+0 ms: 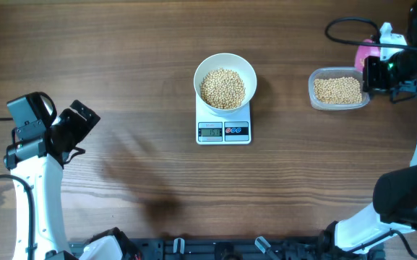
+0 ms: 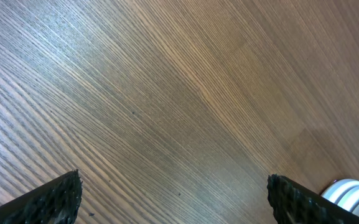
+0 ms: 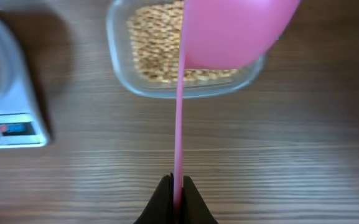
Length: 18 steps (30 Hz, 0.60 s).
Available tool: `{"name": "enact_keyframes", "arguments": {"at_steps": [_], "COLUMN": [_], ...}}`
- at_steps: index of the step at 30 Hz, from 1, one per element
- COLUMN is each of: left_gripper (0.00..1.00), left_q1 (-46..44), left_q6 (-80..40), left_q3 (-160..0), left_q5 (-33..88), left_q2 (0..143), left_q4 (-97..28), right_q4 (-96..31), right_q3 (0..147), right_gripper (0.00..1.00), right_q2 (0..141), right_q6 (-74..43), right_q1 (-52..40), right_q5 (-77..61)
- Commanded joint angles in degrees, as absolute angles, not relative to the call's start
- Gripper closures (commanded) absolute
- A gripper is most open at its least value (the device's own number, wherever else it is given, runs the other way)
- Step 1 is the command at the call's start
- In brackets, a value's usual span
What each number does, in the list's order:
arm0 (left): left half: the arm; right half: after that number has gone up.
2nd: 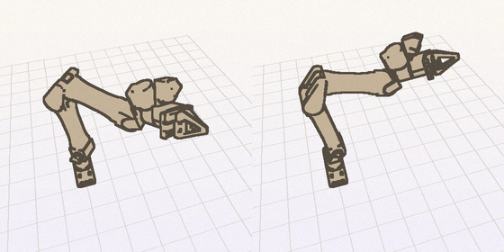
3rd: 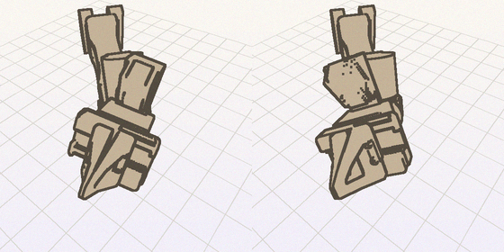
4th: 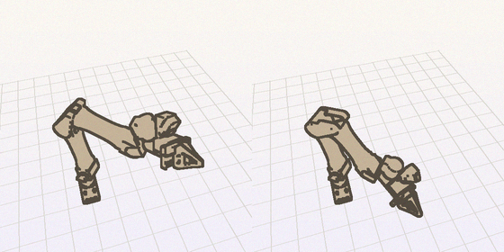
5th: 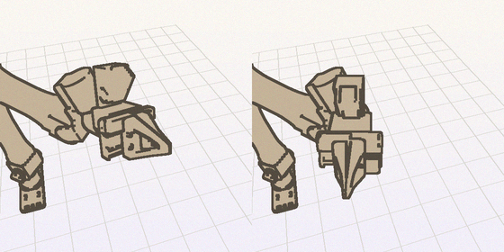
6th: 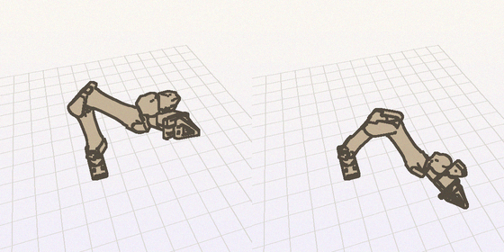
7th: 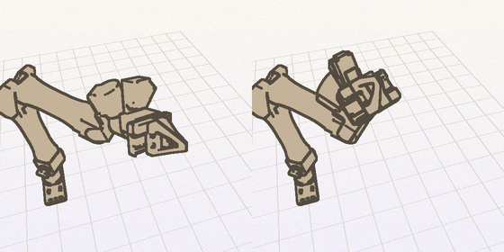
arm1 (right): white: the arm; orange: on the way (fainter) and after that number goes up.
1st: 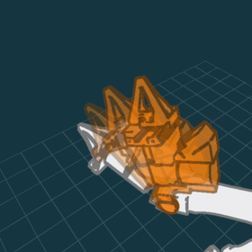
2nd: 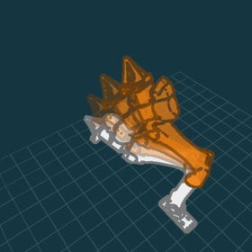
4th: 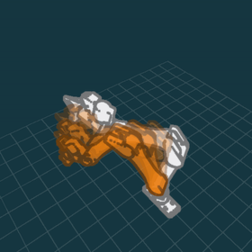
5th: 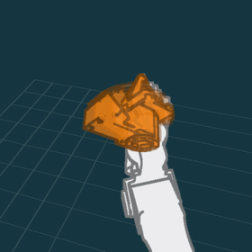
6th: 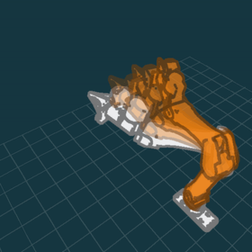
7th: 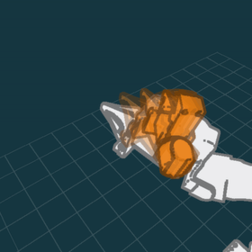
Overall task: Scoop item into bowl and weigh 150g on scale
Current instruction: 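Move the empty scoop back over the soybean tub with the right gripper, then dip the pink scoop into the soybeans and lift it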
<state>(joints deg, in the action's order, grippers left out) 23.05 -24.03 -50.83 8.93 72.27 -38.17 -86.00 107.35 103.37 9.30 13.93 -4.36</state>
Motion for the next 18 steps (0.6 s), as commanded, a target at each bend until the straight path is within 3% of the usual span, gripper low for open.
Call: {"name": "enact_keyframes", "arguments": {"at_steps": [1,12,18], "left_gripper": [0.0,0.0,0.0], "left_q1": [23.38,23.38,23.38], "left_q6": [-22.9,-22.9,-22.9], "left_q3": [-50.68,-50.68,-50.68], "left_q5": [9.58,9.56,9.58], "left_q2": [72.23,72.23,72.23], "left_q4": [-38.02,-38.02,-38.02], "right_q4": [-84.68,-78.89,-79.22], "right_q3": [104.44,99.61,98.85], "right_gripper": [0.96,0.96,0.96], "right_q2": [102.65,102.78,102.8], "right_q6": [10.04,6.63,6.66], "right_q1": [14.06,4.75,2.79], "right_q5": [0.21,19.25,21.65]}}
